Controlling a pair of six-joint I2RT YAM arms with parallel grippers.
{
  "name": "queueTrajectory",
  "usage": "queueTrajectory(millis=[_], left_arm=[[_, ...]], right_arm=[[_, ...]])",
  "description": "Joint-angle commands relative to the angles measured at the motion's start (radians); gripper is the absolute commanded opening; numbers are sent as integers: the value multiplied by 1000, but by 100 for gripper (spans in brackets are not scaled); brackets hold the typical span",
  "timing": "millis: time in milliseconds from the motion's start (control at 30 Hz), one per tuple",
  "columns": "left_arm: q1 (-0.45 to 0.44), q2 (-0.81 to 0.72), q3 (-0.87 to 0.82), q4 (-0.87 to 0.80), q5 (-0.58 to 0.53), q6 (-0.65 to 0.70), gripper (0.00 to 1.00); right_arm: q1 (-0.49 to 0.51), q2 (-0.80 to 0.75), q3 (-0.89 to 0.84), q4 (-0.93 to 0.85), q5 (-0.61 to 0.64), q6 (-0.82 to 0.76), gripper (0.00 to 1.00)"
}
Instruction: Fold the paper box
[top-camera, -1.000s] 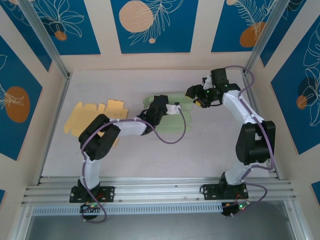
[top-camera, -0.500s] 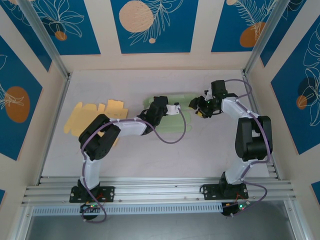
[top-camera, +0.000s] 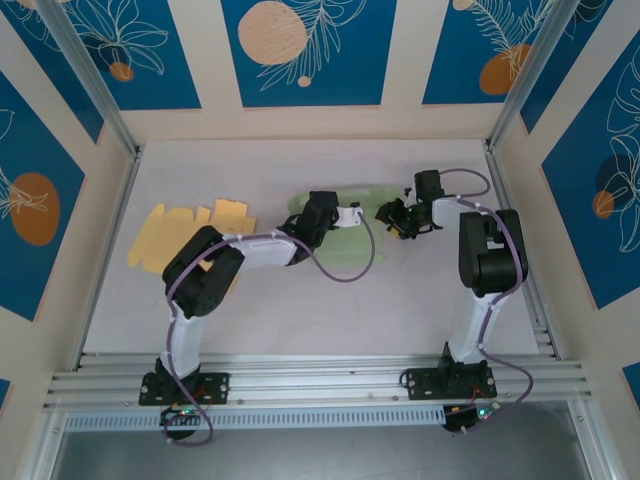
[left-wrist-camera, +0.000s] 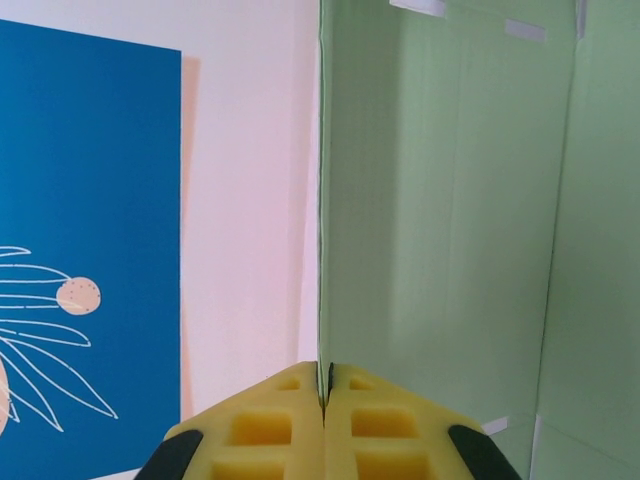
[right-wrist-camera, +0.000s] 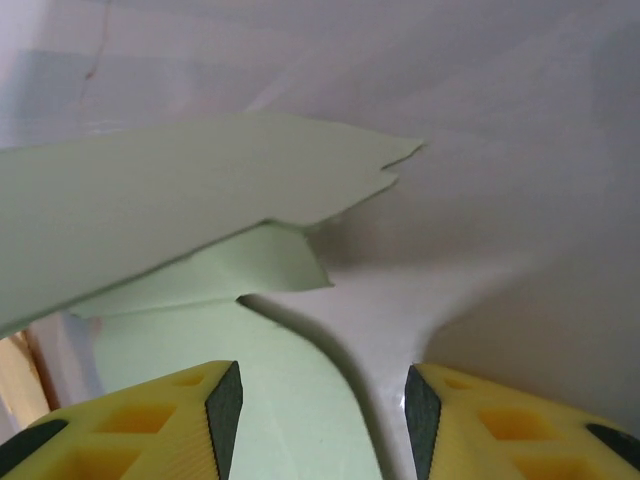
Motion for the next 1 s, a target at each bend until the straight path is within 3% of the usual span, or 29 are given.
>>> queueTrajectory(millis=[0, 400, 967], left_arm=[[9, 27, 37, -33, 24, -30, 0], [8, 42, 56, -59, 21, -37, 0], [8, 52, 56, -64, 17, -41, 0]], right_arm=[[-5, 17, 33, 28, 6, 11, 49], [-3, 88, 54, 133, -79, 31, 42], [47, 19, -2, 261, -132, 24, 33]])
